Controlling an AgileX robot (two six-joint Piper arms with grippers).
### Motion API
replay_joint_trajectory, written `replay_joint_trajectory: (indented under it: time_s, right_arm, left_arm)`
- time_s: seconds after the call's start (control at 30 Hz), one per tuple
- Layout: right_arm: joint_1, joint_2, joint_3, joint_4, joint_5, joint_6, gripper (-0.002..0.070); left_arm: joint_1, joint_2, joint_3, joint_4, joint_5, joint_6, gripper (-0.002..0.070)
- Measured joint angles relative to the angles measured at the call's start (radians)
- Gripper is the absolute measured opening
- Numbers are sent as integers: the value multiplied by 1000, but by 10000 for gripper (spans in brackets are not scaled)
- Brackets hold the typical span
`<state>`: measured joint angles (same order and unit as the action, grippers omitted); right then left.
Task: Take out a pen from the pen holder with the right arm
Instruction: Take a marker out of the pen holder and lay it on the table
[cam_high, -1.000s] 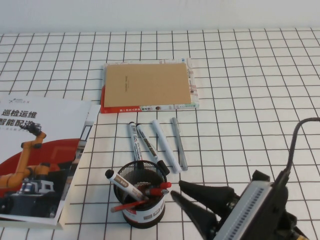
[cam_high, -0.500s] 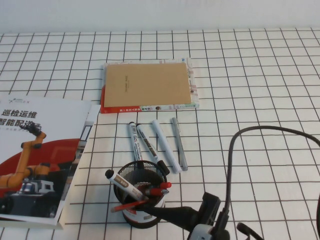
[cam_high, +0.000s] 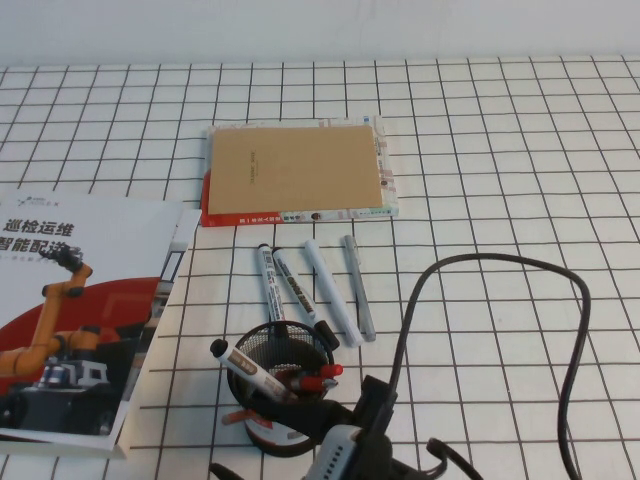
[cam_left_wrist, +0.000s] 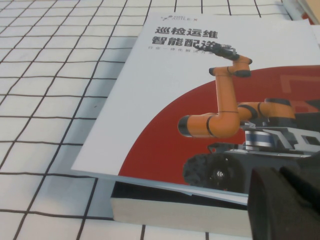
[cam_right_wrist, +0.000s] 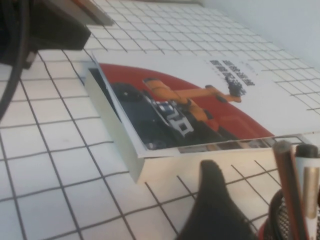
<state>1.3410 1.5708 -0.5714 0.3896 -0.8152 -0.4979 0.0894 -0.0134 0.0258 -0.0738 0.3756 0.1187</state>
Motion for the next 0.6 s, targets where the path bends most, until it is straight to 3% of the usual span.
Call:
replay_joint_trajectory:
  time_s: [0.43, 0.6]
  right_arm:
    - [0, 69, -64, 149, -4, -116, 385]
    - [0, 87, -78, 200, -14, -128, 328]
  left_arm:
    - [0, 0, 0, 0, 0, 0, -3]
    - [0, 0, 0, 0, 0, 0, -3]
